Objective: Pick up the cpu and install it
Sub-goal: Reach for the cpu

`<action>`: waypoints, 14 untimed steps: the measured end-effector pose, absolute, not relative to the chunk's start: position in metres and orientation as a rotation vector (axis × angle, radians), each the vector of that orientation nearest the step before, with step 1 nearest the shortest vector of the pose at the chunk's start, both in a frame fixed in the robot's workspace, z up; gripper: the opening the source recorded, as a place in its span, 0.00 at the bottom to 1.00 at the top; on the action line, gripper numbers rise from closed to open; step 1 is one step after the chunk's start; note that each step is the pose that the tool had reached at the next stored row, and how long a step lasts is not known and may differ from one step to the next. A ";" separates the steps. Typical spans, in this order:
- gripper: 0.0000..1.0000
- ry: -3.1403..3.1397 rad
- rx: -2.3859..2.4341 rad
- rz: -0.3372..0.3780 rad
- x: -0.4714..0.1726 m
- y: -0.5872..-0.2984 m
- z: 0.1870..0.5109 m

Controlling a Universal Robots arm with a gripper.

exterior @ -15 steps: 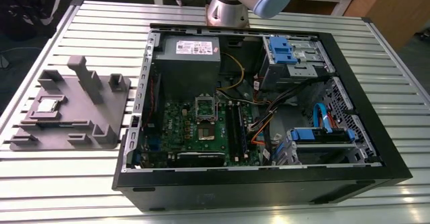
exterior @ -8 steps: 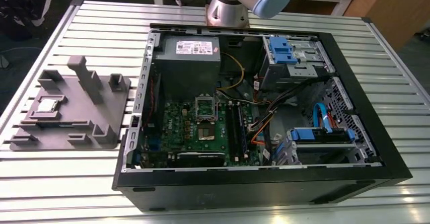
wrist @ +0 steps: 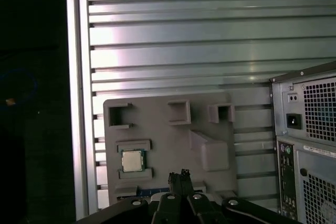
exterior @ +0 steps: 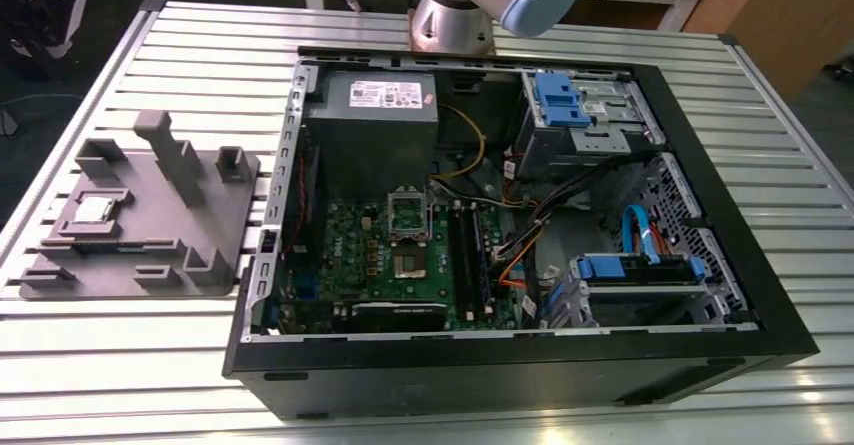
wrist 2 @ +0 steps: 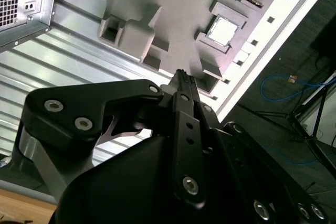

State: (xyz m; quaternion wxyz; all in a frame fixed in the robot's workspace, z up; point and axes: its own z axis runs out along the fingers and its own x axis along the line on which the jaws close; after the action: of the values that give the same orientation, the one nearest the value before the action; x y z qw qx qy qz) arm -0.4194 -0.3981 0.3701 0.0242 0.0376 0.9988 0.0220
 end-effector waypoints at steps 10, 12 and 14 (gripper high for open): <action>0.10 3.090 0.116 0.067 -0.427 -0.398 0.367; 0.10 3.090 0.116 0.067 -0.427 -0.398 0.366; 0.10 3.090 0.116 0.067 -0.428 -0.398 0.364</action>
State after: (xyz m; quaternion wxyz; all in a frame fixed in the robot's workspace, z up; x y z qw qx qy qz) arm -0.4276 -0.3983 0.3640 0.0242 0.0376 0.9988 0.0217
